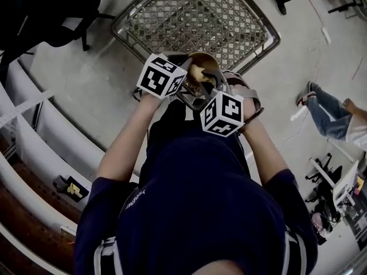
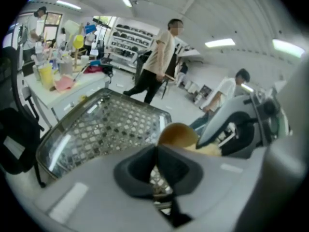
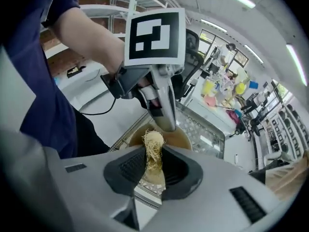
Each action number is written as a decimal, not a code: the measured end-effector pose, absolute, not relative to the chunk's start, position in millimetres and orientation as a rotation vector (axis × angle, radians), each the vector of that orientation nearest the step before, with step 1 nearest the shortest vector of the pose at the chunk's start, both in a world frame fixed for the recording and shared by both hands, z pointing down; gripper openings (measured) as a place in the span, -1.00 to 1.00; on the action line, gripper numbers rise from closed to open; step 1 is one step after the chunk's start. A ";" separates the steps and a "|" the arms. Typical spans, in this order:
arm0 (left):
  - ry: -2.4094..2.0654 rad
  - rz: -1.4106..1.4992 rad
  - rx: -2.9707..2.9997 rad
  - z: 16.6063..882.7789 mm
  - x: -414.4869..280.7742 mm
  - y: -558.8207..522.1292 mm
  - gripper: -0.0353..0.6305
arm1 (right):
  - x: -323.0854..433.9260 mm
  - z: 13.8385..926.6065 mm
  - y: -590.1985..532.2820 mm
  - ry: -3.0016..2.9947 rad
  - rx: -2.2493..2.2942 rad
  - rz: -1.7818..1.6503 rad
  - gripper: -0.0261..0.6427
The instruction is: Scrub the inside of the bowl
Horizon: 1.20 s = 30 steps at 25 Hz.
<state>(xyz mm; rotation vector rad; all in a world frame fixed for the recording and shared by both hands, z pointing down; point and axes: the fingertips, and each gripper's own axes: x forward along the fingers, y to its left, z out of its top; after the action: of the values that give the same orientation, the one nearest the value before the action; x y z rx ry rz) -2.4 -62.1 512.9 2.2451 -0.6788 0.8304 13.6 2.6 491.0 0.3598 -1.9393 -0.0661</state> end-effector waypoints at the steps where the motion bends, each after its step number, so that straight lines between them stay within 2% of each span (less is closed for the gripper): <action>1: -0.678 0.829 2.251 509.6 -2.2 -61.1 -0.86 | 12.0 489.0 0.4 -1.932 0.367 -0.086 -0.71; 12: -0.735 0.870 2.312 491.0 -15.8 -60.0 -0.86 | 27.0 472.6 -14.9 -1.773 0.456 -0.237 -0.71; 21: -0.776 0.856 2.352 473.7 -20.0 -62.3 -0.86 | 3.5 472.2 16.4 -1.792 0.341 -0.240 -0.71; 30: -0.775 0.841 2.375 461.8 -15.4 -58.7 -0.85 | -0.8 463.8 -0.8 -1.798 0.383 -0.277 -0.71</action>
<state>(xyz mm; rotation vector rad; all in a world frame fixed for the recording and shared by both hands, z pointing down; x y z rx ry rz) -15.4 -58.7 461.8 2.3750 -0.7750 0.8408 -0.8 -0.8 463.8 0.3826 -1.7976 -0.2770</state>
